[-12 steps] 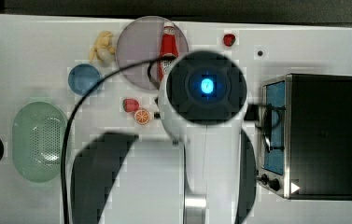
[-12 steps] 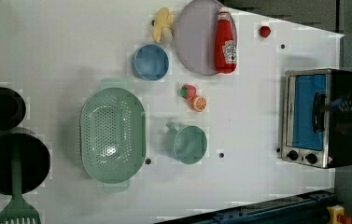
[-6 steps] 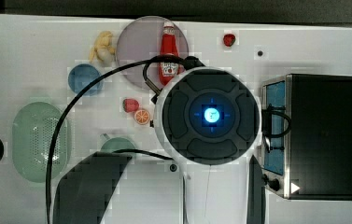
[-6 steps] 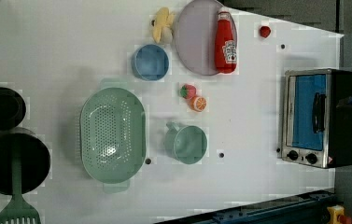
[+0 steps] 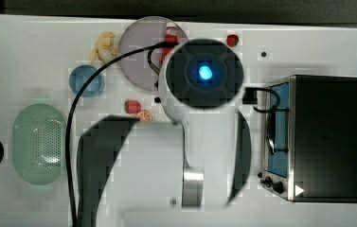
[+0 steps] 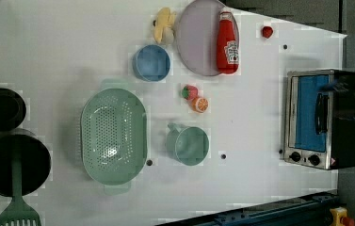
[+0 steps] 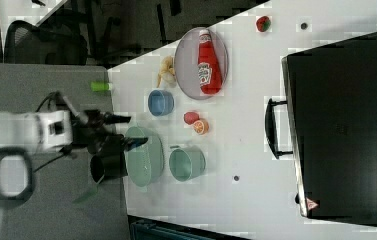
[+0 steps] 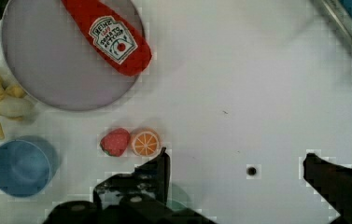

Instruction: Pick ketchup from plate and place it on table.

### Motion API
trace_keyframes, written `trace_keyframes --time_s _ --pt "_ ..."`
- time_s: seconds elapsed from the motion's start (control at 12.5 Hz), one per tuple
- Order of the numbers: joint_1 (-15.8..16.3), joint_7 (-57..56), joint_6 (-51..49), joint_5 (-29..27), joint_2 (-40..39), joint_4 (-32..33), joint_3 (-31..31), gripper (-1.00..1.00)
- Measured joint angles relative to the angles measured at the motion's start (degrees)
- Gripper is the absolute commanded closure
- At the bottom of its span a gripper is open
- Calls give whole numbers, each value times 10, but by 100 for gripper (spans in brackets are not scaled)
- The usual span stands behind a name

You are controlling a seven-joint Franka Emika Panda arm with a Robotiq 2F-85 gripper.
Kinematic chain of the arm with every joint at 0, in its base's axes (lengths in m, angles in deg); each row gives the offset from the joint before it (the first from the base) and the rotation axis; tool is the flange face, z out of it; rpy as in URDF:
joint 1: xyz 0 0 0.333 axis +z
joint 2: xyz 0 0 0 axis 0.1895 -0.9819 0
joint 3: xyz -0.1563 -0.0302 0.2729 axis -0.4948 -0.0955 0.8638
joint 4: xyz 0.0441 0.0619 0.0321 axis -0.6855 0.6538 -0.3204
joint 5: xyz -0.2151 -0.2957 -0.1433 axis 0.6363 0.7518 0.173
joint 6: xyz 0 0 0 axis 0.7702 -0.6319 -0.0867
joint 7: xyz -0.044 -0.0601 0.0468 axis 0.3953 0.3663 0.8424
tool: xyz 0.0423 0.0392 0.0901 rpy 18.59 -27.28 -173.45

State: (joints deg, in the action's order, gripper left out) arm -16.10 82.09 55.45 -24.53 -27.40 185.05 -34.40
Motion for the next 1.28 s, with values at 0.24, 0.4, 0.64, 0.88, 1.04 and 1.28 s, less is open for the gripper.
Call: trace_keyframes --time_s 0.24,0.4,0.64,0.88,1.04,1.28 --pt "0 -30 60 -1 -68 1 10 -100" --pt "2 -70 83 -3 -107 -3 12 -100" --pt "2 -121 109 -3 -172 -23 12 -100" --pt "5 -197 133 0 -222 -29 8 -100" --pt "6 -238 147 5 -262 -60 10 -100" --pt "10 -287 177 0 -313 -100 11 -100"
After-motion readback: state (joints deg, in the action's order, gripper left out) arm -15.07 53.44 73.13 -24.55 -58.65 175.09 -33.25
